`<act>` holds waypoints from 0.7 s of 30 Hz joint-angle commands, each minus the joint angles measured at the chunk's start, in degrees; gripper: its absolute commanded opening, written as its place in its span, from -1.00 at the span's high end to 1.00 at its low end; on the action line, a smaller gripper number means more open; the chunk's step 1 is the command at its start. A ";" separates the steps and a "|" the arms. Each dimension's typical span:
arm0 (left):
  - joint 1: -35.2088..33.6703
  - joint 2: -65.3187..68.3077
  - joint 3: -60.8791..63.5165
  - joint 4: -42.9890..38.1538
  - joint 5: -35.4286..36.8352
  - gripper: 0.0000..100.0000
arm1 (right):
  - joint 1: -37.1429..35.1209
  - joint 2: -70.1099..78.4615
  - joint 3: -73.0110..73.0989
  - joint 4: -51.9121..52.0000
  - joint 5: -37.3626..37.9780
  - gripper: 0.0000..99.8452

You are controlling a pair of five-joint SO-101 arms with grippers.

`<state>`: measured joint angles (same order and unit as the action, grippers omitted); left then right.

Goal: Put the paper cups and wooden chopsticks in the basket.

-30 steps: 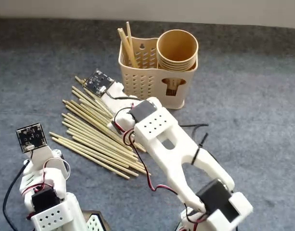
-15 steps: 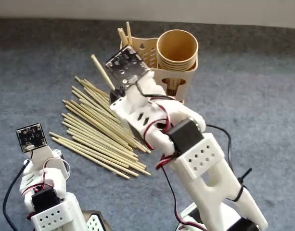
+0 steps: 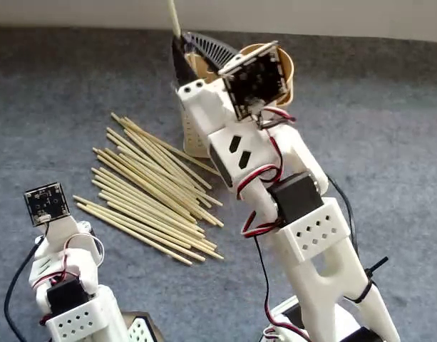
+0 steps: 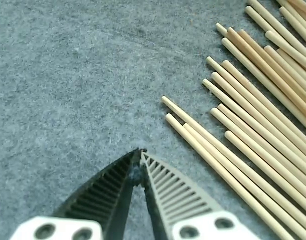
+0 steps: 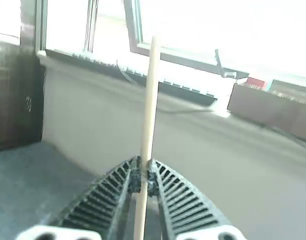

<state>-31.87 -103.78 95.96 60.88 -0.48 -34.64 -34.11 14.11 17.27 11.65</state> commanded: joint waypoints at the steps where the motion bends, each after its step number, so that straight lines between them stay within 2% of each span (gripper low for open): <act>1: -0.22 -0.75 1.19 -1.23 -0.44 0.98 | 1.63 -2.07 -3.21 -8.66 -0.35 0.99; 8: -0.22 -0.75 1.19 -1.23 -0.44 0.98 | 5.93 6.55 -3.21 -19.12 -0.70 0.99; 15: -0.22 -0.75 1.19 -1.23 -0.44 0.98 | 8.75 14.90 -1.36 -20.26 -0.70 0.99; 21: -0.22 -0.75 1.19 -1.23 -0.44 0.98 | 8.57 13.85 6.02 -20.26 -0.70 0.99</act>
<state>-31.87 -103.78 95.96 60.88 -0.48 -26.64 -17.85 19.12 -1.63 11.65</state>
